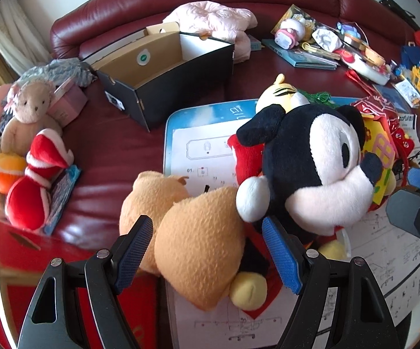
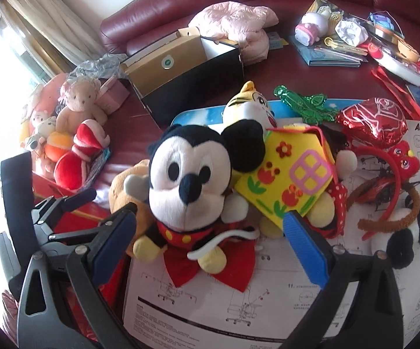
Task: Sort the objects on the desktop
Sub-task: 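Close the left tool on the Mickey plush while the right tool also grips it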
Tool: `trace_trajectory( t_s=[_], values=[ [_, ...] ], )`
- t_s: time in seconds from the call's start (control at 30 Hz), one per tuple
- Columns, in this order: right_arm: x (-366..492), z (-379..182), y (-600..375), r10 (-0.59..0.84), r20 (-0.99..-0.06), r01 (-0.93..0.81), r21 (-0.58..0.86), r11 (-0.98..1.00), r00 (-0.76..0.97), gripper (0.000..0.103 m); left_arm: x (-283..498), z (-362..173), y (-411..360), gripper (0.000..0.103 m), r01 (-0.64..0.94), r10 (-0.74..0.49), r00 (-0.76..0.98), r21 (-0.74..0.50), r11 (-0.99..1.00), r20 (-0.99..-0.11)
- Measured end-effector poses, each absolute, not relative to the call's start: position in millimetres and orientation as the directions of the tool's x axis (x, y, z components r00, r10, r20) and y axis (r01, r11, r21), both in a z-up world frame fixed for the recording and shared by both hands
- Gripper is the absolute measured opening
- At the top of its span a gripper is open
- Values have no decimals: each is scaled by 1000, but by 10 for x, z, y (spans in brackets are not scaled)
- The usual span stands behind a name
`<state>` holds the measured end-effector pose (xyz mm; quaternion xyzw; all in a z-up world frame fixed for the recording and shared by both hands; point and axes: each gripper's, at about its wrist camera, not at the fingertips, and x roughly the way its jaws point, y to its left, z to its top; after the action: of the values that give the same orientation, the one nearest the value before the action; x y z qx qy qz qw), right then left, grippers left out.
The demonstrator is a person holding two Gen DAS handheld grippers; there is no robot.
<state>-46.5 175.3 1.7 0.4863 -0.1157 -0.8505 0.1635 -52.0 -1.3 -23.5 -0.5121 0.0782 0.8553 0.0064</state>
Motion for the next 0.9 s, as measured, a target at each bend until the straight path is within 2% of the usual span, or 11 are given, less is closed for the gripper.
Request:
trace_trajectory(
  t_s=[0.1,0.2,0.27,0.3,0.33,0.37,0.43,0.5,0.63,0.77,0.9],
  values=[
    [-546,-20,1685,-400,-786,171,363,-916,-472,101,-605,-293,13,78,-114,-52,-469,119,-986,-882],
    [-613,-47,1609,-415,-776,194,368,-909,-475,95,-653,-351,64,78,-137,-40,-457,115,-984,-889],
    [-645,-87,1579,-422,-775,202,371,-906,-470,82,-656,-367,96,78,-147,-44,-464,126,-981,-885],
    [-661,-117,1576,-427,-777,203,376,-904,-463,69,-658,-375,112,78,-152,-47,-467,132,-980,-883],
    [-670,-168,1578,-436,-779,204,386,-900,-450,61,-658,-383,118,77,-156,-43,-470,131,-979,-882],
    [-670,-198,1601,-456,-769,205,408,-889,-448,60,-656,-389,110,75,-162,-28,-469,117,-980,-883],
    [-649,-221,1628,-479,-751,211,432,-877,-454,50,-651,-397,97,62,-177,15,-461,75,-981,-887],
    [-620,-225,1628,-486,-741,226,432,-873,-463,48,-635,-387,123,55,-202,39,-461,62,-977,-886],
    [-560,-229,1651,-488,-733,237,428,-872,-474,44,-586,-376,188,30,-268,112,-455,16,-963,-883],
    [-484,-259,1757,-499,-727,226,447,-865,-472,40,-576,-375,234,29,-281,140,-436,-14,-960,-889],
    [-439,-315,1866,-516,-719,210,476,-854,-466,38,-549,-364,346,29,-279,107,-434,20,-960,-894]
  ],
)
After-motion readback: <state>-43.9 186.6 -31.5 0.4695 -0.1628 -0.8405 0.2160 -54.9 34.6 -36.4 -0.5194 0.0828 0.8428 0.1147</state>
